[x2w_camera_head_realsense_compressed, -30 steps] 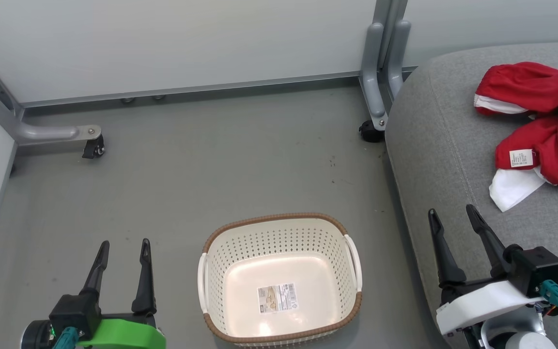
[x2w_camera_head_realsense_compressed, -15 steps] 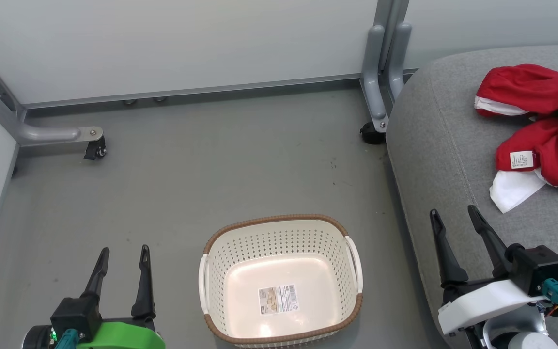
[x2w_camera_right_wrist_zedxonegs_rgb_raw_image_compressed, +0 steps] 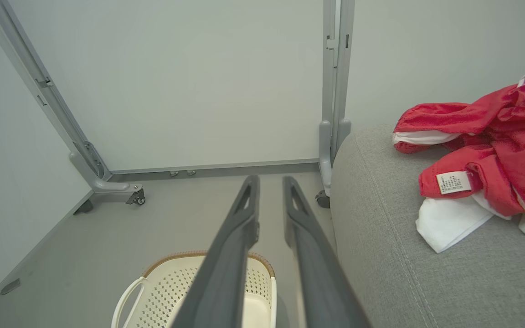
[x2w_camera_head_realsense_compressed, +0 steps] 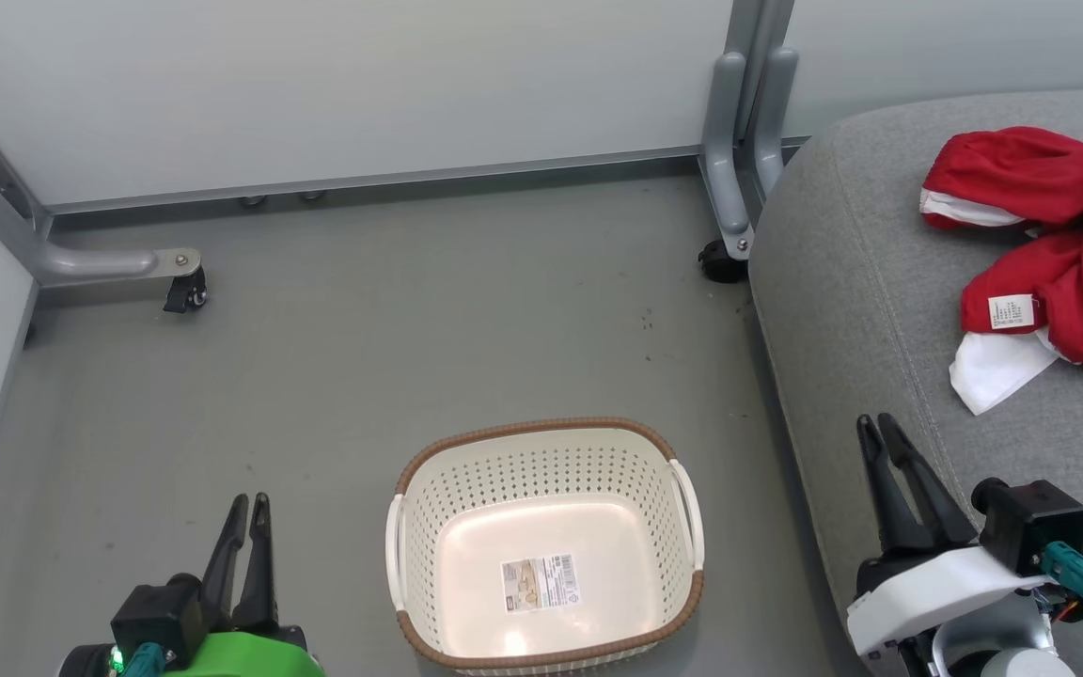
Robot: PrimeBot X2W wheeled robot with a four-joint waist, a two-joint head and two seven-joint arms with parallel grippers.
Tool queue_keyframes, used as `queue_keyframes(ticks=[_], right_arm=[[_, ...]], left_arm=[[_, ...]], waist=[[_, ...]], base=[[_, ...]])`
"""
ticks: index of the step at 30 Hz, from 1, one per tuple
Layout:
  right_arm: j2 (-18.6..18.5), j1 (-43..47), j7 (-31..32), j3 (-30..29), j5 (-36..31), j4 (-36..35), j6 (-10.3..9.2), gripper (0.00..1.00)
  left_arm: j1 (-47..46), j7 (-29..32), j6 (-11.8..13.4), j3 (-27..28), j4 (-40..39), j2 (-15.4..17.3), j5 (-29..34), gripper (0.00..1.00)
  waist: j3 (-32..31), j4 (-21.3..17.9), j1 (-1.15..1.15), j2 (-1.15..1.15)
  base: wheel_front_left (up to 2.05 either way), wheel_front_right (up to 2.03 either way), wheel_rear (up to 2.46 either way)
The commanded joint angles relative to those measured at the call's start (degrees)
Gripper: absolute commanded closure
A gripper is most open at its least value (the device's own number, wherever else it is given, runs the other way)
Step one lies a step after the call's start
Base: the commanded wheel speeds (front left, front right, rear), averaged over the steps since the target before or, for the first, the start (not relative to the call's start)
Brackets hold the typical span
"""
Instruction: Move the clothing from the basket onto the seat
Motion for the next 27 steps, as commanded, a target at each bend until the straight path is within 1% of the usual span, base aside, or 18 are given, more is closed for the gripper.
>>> queue_keyframes(ticks=[1,13,27], right_arm=[[0.0,0.1,-0.1,0.1,1.2,-0.1,0.0,1.0],[-1.1,-1.8,0.4,0.0,15.7,3.1,0.0,1.0],[-1.8,-3.7,1.0,-0.4,29.6,6.2,-0.01,1.0]], left_arm=[[-0.2,0.4,-0.1,0.3,0.1,-0.1,-1.2,1.0],[-1.6,3.9,-1.0,2.1,0.2,-0.6,-13.6,1.0],[-2.9,7.2,-1.8,3.9,0.3,-1.0,-26.1,1.0]], waist=[[0.0,0.0,0.0,0.0],[-0.3,0.1,0.0,0.0],[-0.6,0.2,0.0,0.0]], base=[[0.0,0.0,0.0],[0.0,0.0,0.0],[0.0,0.0,0.0]])
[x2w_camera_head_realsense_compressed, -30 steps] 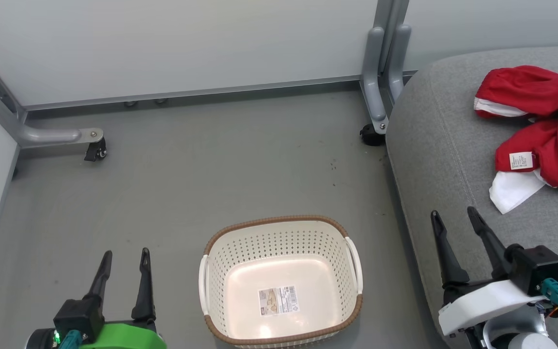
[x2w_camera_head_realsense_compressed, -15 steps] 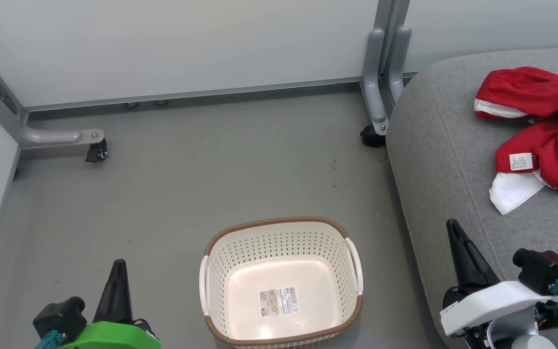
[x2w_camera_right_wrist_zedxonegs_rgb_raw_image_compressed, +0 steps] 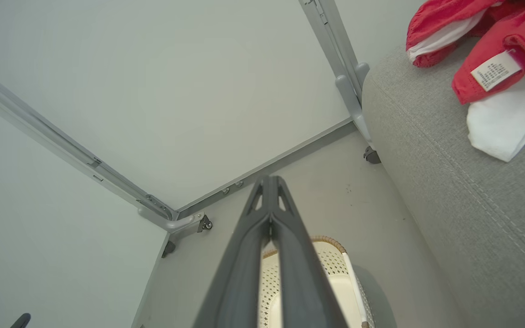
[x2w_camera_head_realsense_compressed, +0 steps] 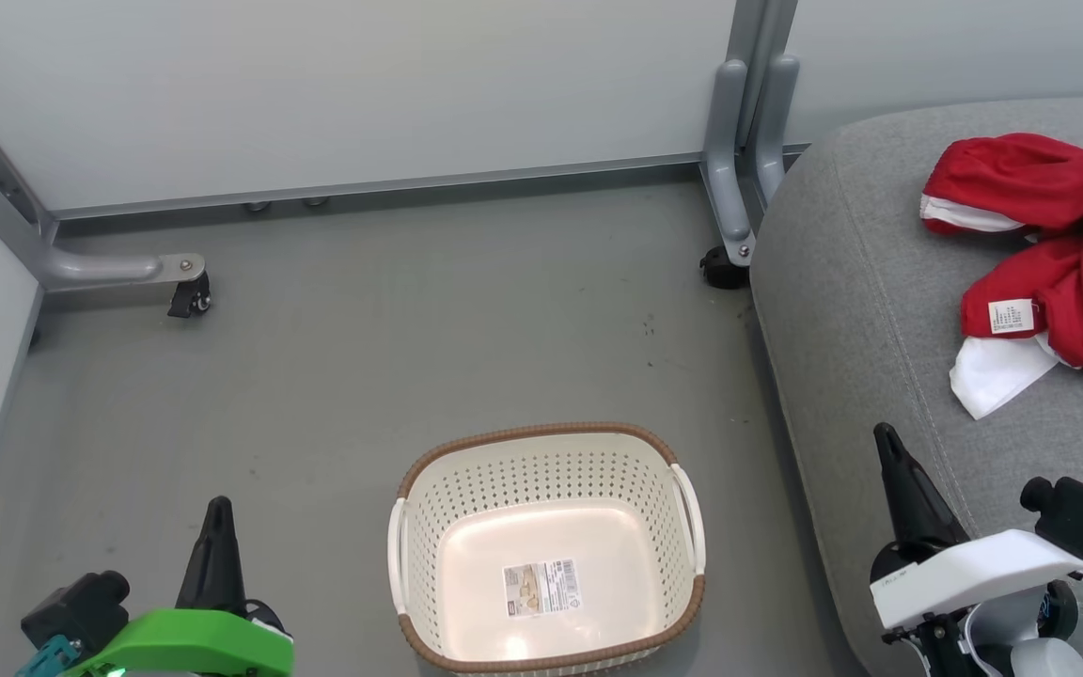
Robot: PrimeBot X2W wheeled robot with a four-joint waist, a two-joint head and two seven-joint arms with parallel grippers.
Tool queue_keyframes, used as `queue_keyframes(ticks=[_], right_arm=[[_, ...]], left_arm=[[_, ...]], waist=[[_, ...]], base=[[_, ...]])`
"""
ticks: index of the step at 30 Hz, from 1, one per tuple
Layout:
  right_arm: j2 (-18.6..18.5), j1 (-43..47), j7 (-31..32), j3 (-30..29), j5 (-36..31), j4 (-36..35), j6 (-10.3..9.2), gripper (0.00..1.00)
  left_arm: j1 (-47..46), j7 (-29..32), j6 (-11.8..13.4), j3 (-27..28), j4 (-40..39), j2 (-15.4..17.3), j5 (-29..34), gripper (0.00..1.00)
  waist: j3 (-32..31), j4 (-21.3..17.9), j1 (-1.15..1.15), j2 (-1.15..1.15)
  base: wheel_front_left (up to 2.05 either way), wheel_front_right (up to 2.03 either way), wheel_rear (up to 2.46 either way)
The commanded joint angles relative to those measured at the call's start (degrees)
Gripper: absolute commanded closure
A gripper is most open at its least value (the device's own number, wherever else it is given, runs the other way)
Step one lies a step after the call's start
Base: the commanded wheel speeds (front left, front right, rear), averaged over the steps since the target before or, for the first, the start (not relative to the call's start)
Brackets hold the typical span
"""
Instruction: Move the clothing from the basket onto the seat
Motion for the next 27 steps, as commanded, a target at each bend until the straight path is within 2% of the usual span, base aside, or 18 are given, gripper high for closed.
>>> queue_keyframes(ticks=[1,27], right_arm=[[-0.3,-1.7,0.0,-0.2,2.3,-0.2,0.0,1.0],[-0.9,-4.4,1.6,-1.5,22.7,4.5,0.01,1.0]], left_arm=[[-1.7,0.4,-0.4,0.7,-0.6,0.2,-2.0,1.0],[-3.7,5.6,-1.7,3.3,-0.4,-0.6,-20.8,1.0]], waist=[[0.0,0.0,0.0,0.0],[-0.6,0.2,0.0,0.0]], base=[[0.0,0.0,0.0],[0.0,0.0,0.0]])
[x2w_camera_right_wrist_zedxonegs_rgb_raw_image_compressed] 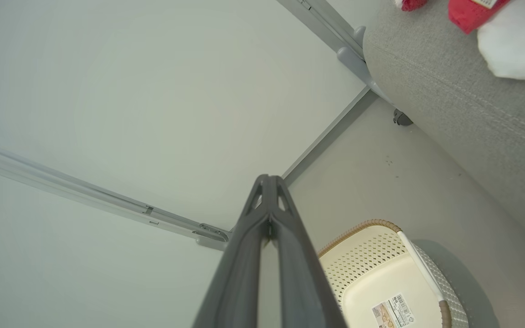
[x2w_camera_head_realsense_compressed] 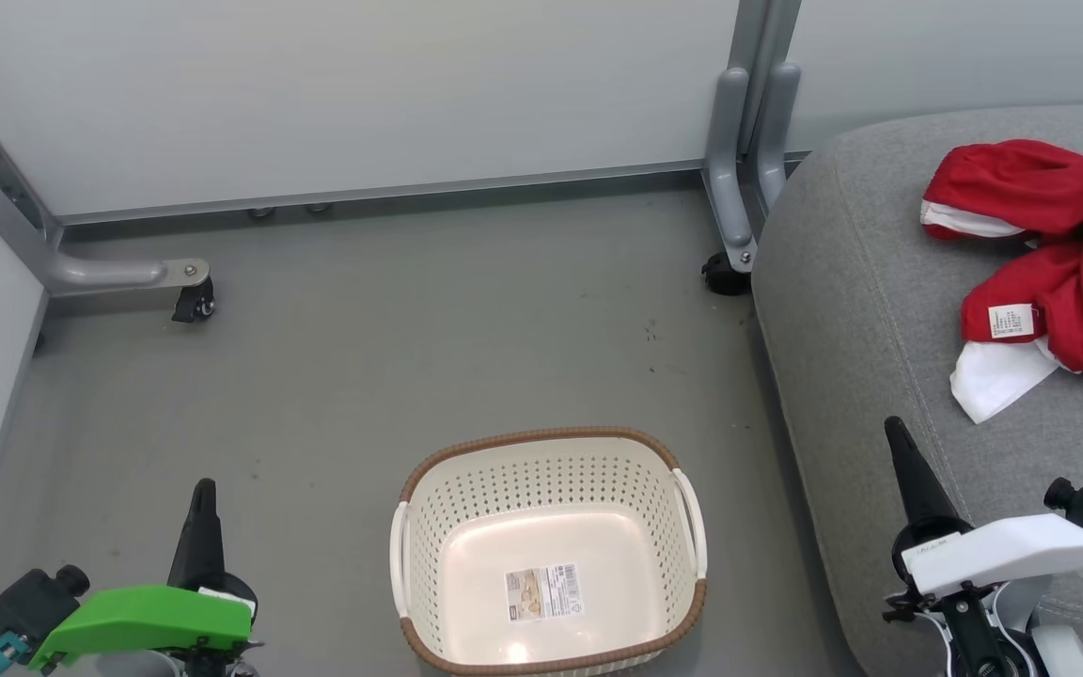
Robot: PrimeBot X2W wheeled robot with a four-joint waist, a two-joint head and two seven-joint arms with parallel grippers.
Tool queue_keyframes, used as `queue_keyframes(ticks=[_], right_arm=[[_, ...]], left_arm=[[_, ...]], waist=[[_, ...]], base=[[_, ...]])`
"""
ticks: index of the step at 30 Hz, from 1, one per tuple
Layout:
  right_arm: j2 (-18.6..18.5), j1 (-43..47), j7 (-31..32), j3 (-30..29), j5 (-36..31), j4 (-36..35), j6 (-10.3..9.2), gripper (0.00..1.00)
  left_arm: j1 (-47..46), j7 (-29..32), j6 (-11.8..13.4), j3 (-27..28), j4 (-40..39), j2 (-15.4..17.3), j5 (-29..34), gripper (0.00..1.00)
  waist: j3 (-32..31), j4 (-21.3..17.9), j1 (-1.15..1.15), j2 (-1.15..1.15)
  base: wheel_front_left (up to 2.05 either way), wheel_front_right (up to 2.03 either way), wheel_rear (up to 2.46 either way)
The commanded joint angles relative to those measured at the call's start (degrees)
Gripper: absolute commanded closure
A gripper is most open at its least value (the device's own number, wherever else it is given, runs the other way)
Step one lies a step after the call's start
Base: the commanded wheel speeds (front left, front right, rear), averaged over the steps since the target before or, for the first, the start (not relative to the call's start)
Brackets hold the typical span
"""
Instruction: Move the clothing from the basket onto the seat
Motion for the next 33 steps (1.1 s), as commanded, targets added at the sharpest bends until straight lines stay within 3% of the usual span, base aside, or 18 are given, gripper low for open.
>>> queue_keyframes(ticks=[1,33], right_arm=[[-0.5,-1.4,0.3,-0.3,1.8,-0.1,0.03,1.0],[-0.5,-3.9,2.2,-2.2,20.0,4.4,0.03,1.0]], left_arm=[[-1.5,0.3,-0.3,0.4,-0.4,-0.1,-1.8,1.0],[-3.2,5.2,-1.6,3.0,-0.2,-0.7,-19.0,1.0]], waist=[[0.0,0.0,0.0,0.0],[-0.7,0.2,0.0,0.0]], base=[[0.0,0.0,0.0],[0.0,0.0,0.0]])
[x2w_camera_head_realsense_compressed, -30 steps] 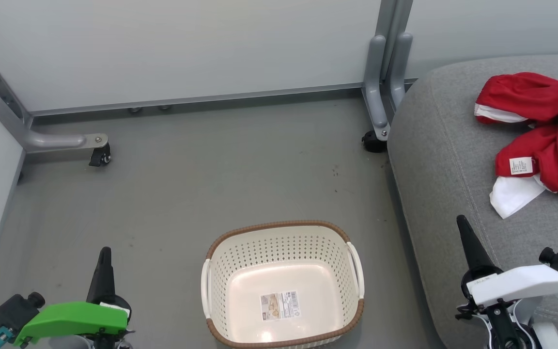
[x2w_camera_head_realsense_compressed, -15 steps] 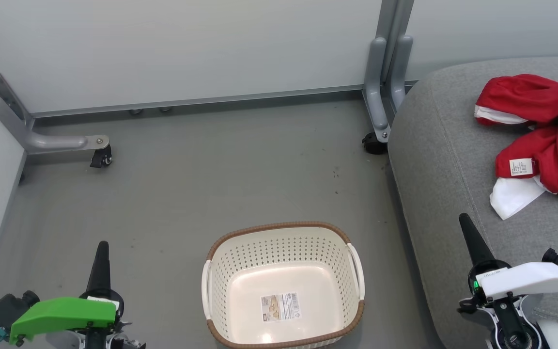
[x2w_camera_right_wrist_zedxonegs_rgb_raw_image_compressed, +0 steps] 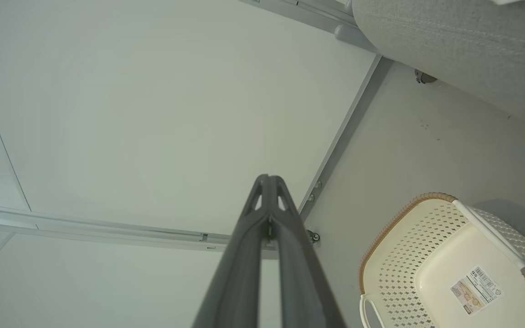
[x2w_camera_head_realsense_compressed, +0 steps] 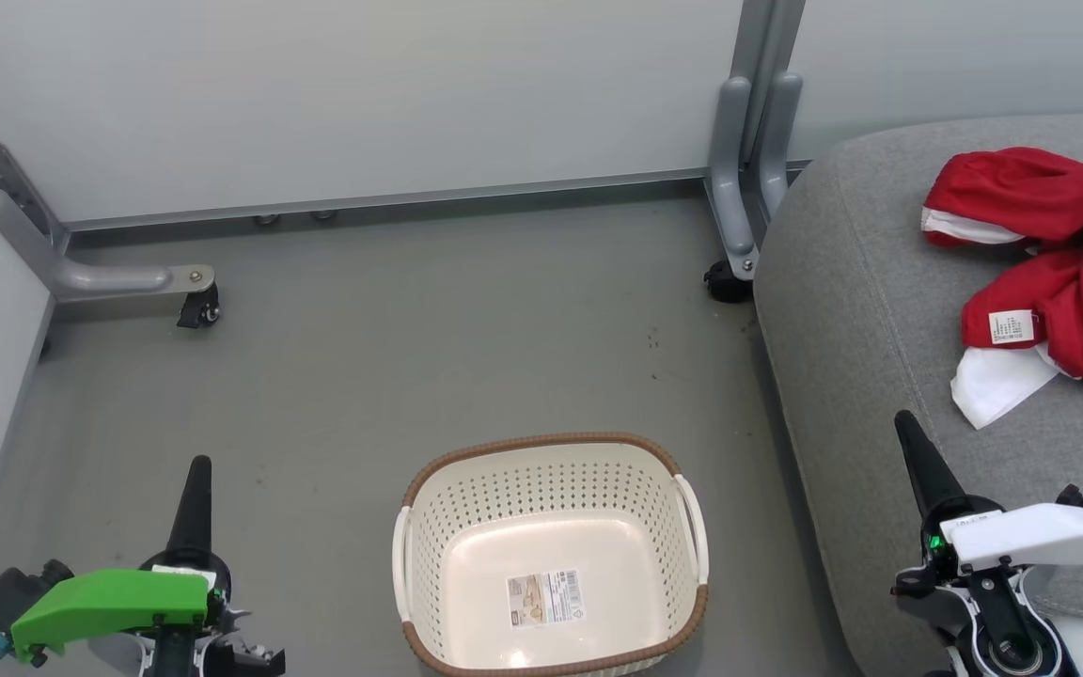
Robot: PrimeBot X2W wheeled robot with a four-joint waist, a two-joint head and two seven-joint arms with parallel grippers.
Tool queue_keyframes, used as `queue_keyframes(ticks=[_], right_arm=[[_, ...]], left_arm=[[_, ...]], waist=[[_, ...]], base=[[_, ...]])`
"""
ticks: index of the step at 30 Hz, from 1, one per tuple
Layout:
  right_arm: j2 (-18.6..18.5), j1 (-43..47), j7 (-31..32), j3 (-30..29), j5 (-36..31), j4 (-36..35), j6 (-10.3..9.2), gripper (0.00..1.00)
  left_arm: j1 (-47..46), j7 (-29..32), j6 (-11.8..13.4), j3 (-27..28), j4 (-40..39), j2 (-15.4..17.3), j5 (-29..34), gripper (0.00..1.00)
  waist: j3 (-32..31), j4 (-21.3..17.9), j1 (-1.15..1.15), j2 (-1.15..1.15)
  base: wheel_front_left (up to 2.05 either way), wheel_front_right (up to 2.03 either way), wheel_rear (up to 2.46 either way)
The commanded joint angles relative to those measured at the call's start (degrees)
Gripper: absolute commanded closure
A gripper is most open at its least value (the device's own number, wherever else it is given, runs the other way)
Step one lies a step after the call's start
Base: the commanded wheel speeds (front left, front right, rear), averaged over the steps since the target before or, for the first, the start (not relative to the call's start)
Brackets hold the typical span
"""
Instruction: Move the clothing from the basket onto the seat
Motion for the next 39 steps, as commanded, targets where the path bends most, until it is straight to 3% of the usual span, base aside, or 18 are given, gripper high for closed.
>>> queue_keyframes(ticks=[1,39], right_arm=[[-0.3,-1.2,0.2,-0.3,1.4,0.1,0.03,1.0],[0.1,-3.2,2.4,-2.4,17.1,4.1,0.02,1.0]], left_arm=[[-1.1,0.4,-0.5,0.5,-0.2,0.1,-1.4,1.0],[-2.8,4.6,-1.5,2.7,0.1,-0.6,-16.7,1.0]], waist=[[0.0,0.0,0.0,0.0],[-0.9,0.3,0.0,0.0]], base=[[0.0,0.0,0.0],[0.0,0.0,0.0]])
